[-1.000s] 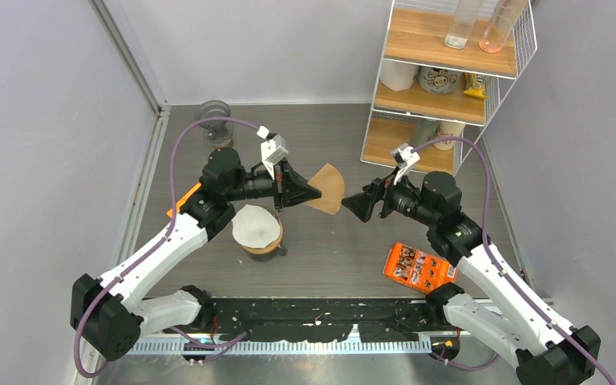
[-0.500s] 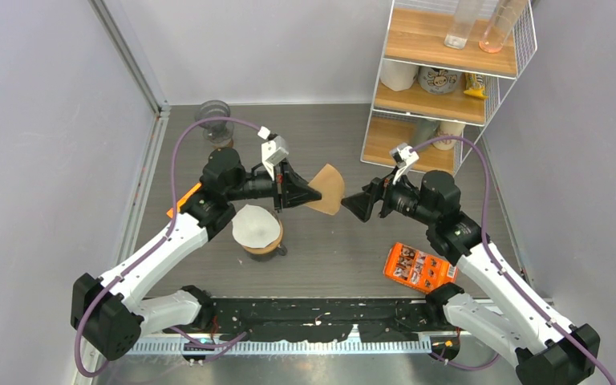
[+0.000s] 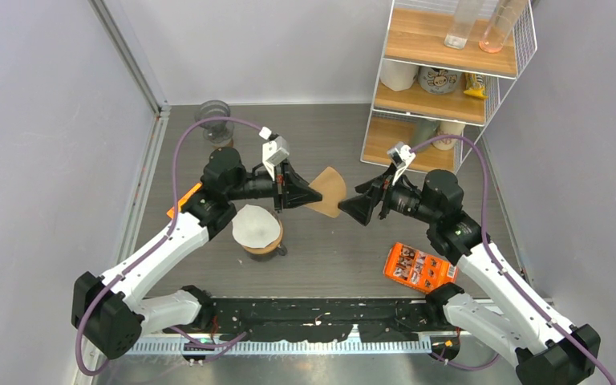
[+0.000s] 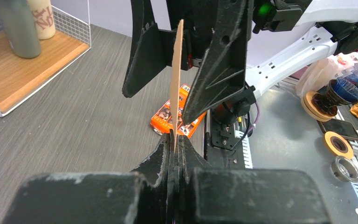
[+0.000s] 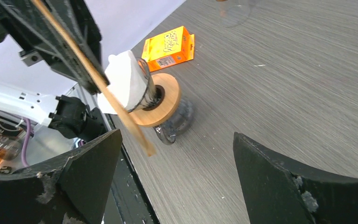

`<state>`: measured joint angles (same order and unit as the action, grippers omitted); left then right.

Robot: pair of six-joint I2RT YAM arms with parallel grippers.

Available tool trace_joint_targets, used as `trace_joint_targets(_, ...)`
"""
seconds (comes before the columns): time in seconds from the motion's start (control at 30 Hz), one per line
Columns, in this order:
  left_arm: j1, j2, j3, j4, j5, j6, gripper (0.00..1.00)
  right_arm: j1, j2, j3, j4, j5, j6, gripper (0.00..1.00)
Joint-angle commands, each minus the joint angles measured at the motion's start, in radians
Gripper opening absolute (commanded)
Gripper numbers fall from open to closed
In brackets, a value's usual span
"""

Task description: Place the coffee filter in the dripper

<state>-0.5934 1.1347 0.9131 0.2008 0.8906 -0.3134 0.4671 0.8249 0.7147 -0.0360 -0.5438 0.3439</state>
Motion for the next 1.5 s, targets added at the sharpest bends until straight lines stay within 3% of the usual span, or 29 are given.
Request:
trace_joint_targets(0.0,0.005,0.005,0.020,0.063,0.011,-0.019,0.00,-0.004,-0.020,0.037,0.099,-0.080,0.001,0.95)
trace_joint_targets(0.17,0.006,0.011,0.019,0.075,0.028,-0.028,0.00,-0.004,-0.024,0.037,0.102,-0.073,0.001,0.95)
trace_joint_targets(0.4,0.005,-0.006,0.016,0.056,0.013,-0.012,0.00,-0.004,-0.053,0.057,-0.078,0.132,-0.066,0.95)
trace_joint_targets(0.7,0.005,-0.005,0.023,0.054,0.036,-0.021,0.00,-0.004,-0.059,0.068,-0.132,0.185,-0.089,0.95)
trace_joint_targets(1.47,0.006,0.026,0.037,0.056,0.052,-0.024,0.00,-0.004,-0.038,0.045,0.003,-0.054,-0.072,0.95)
